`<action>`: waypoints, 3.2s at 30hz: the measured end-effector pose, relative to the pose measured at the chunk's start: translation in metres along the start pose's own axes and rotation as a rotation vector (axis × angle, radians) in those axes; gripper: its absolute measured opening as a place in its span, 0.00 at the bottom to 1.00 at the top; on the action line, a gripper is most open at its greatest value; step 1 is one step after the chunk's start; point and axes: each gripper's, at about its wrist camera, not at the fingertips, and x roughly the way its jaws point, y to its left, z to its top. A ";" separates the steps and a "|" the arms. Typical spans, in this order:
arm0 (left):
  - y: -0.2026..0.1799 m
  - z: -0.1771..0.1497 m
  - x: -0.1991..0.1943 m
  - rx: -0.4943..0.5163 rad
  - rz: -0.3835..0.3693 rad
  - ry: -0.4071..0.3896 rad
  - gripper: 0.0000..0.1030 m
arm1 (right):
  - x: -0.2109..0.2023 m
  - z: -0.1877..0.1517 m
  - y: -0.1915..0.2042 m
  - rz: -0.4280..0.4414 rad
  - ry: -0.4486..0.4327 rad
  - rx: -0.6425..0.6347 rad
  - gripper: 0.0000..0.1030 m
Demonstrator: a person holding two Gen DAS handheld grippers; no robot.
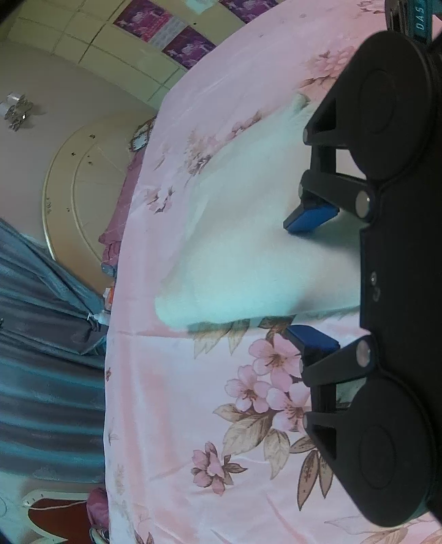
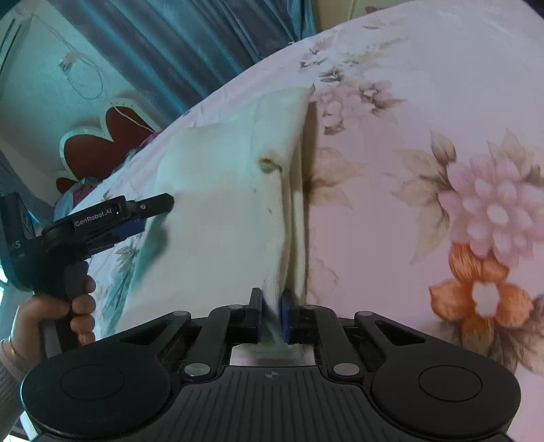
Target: Fold small clothes
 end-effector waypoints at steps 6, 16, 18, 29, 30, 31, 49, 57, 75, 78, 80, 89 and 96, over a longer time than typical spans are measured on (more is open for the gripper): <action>-0.003 0.005 -0.012 0.021 0.018 -0.020 0.57 | -0.019 0.016 0.008 -0.014 -0.072 -0.043 0.32; -0.021 0.030 -0.010 0.042 0.033 -0.058 0.56 | -0.014 0.082 0.043 -0.178 -0.271 -0.143 0.64; -0.025 0.033 -0.005 0.047 0.042 -0.061 0.56 | -0.003 0.095 0.046 -0.196 -0.279 -0.147 0.64; -0.023 0.057 0.036 0.031 0.109 -0.075 0.47 | 0.082 0.144 0.056 -0.335 -0.236 -0.259 0.37; -0.021 0.057 0.040 0.030 0.120 -0.071 0.47 | 0.089 0.146 0.054 -0.346 -0.224 -0.261 0.37; -0.018 0.057 0.043 0.027 0.130 -0.063 0.48 | 0.096 0.146 0.052 -0.349 -0.210 -0.259 0.37; -0.012 0.039 0.019 0.001 0.142 -0.064 0.51 | 0.054 0.118 0.053 -0.221 -0.238 -0.276 0.38; -0.018 0.006 -0.011 0.036 0.128 -0.049 0.52 | 0.036 0.072 0.057 -0.227 -0.204 -0.322 0.37; -0.008 -0.043 -0.027 -0.015 0.091 0.061 0.53 | 0.015 0.011 0.039 -0.208 -0.064 -0.241 0.37; -0.008 -0.048 -0.032 -0.025 0.089 0.063 0.53 | 0.010 -0.002 0.040 -0.206 -0.049 -0.253 0.37; -0.009 -0.051 -0.035 -0.016 0.085 0.066 0.53 | 0.005 -0.008 0.040 -0.188 -0.041 -0.246 0.23; -0.011 -0.061 -0.043 0.046 0.083 0.075 0.53 | 0.001 -0.019 0.038 -0.172 0.002 -0.260 0.18; -0.005 -0.040 -0.050 -0.050 0.053 0.068 0.72 | -0.018 0.007 0.029 -0.137 -0.066 -0.214 0.65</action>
